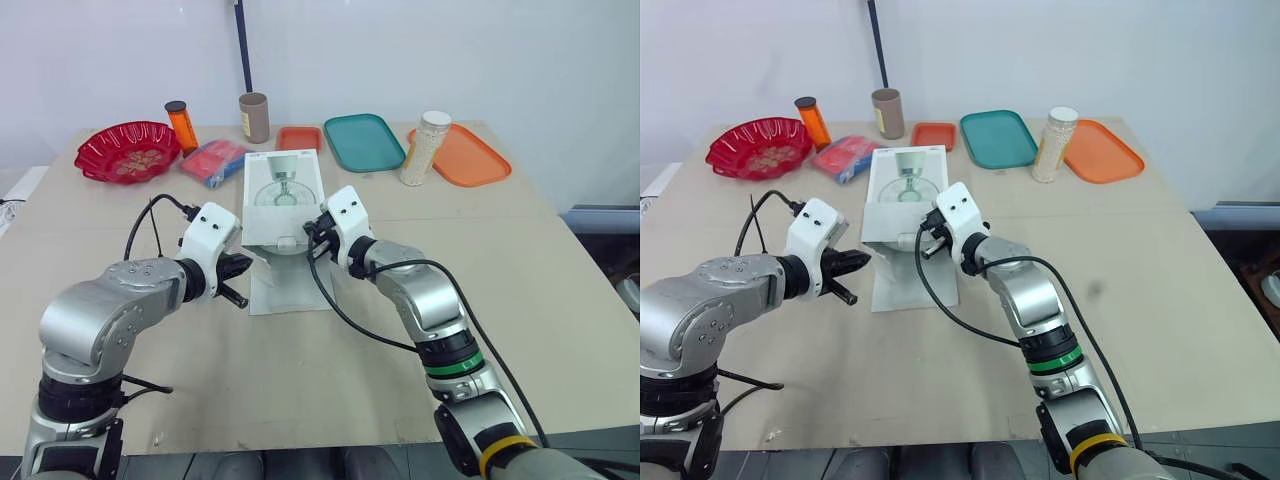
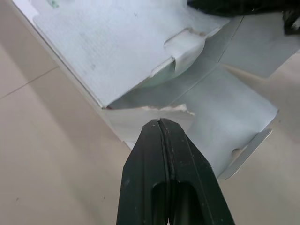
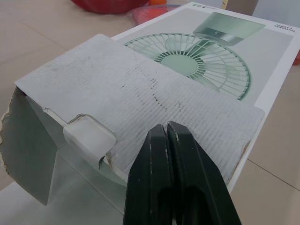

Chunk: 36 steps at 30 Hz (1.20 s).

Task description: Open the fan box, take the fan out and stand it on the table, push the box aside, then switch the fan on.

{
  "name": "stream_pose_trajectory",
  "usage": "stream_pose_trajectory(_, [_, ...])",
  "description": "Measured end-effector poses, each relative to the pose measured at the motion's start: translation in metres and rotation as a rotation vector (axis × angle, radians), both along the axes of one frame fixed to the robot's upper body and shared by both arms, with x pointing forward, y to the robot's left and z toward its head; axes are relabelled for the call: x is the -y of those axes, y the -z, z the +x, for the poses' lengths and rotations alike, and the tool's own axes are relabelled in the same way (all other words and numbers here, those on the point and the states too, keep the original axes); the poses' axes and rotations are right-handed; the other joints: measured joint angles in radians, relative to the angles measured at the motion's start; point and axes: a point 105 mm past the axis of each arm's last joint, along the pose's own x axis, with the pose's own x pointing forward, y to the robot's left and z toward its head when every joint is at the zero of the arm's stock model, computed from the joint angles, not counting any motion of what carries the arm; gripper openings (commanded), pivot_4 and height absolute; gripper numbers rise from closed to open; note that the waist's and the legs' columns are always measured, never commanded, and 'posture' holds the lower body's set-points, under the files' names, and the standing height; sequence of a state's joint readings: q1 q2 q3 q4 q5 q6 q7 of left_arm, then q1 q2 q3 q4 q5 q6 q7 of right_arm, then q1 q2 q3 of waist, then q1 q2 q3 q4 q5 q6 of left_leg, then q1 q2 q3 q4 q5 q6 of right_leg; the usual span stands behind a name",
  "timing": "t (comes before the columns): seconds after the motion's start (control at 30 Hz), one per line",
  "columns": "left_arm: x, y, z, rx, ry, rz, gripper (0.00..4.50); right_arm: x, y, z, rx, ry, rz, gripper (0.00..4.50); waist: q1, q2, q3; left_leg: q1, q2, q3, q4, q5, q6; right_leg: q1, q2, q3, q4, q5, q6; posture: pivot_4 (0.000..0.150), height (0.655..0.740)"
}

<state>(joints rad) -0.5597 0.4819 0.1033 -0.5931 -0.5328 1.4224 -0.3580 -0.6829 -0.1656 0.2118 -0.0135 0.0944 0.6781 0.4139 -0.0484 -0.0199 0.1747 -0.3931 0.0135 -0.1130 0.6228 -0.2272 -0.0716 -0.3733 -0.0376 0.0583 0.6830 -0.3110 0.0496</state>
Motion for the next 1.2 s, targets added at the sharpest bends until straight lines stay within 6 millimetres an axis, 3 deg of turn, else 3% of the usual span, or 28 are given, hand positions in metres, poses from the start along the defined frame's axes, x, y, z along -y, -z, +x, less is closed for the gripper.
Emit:
stream_pose_trajectory(0.13, [0.016, -0.015, -0.002, 0.018, 0.067, -0.077, 0.0, -0.001, 0.0, 0.0, 0.002, -0.002, -0.002, 0.06, -0.003, 0.0, 0.0, 0.0, 0.0, 0.0, -0.001, 0.0, 0.0, 0.0, 0.0, 0.0, 0.0, 0.0, 0.0, 0.15, 0.74])
stream_pose_trajectory(0.3, [0.024, -0.007, 0.002, -0.02, 0.083, -0.09, 0.0, -0.002, 0.001, 0.0, 0.003, 0.0, 0.001, 0.06, -0.003, 0.0, 0.0, 0.001, 0.0, 0.0, -0.001, 0.0, 0.0, 0.0, 0.0, 0.0, 0.0, 0.0, 0.0, 0.15, 0.74])
stream_pose_trajectory(0.43, [0.027, 0.012, 0.014, -0.036, 0.054, -0.033, 0.0, -0.003, 0.0, 0.0, 0.002, -0.002, 0.005, 0.06, -0.003, 0.0, 0.0, 0.001, 0.0, 0.0, -0.001, 0.0, -0.001, 0.0, 0.0, 0.001, 0.0, 0.0, 0.0, 0.15, 0.74])
stream_pose_trajectory(0.67, [0.025, 0.019, 0.017, -0.007, 0.052, 0.051, 0.0, -0.004, 0.001, 0.0, -0.001, -0.001, 0.005, 0.06, -0.003, 0.0, 0.0, 0.001, 0.0, 0.0, -0.001, 0.0, -0.001, 0.0, 0.0, 0.001, 0.0, 0.0, 0.0, 0.15, 0.74])
stream_pose_trajectory(0.83, [0.017, 0.018, 0.01, -0.017, 0.045, 0.089, 0.0, -0.005, 0.001, -0.001, -0.002, -0.005, 0.008, 0.06, -0.004, 0.0, 0.0, 0.001, 0.0, 0.0, -0.001, 0.0, -0.001, 0.0, 0.001, 0.001, 0.0, 0.0, 0.0, 0.15, 0.74])
stream_pose_trajectory(1.07, [-0.018, 0.023, 0.003, -0.064, -0.05, 0.156, 0.0, -0.006, 0.001, -0.001, -0.001, -0.009, 0.012, 0.06, -0.005, 0.0, 0.0, 0.001, 0.0, 0.0, -0.001, 0.0, -0.001, 0.0, 0.001, 0.001, 0.0, 0.0, 0.0, 0.15, 0.74])
stream_pose_trajectory(1.2, [-0.023, 0.026, 0.002, -0.073, -0.06, 0.163, 0.0, -0.007, 0.0, -0.001, 0.002, -0.013, 0.013, 0.06, -0.005, 0.0, 0.0, 0.001, 0.0, 0.0, -0.001, 0.0, -0.001, 0.0, 0.001, 0.0, 0.0, 0.0, 0.0, 0.15, 0.74])
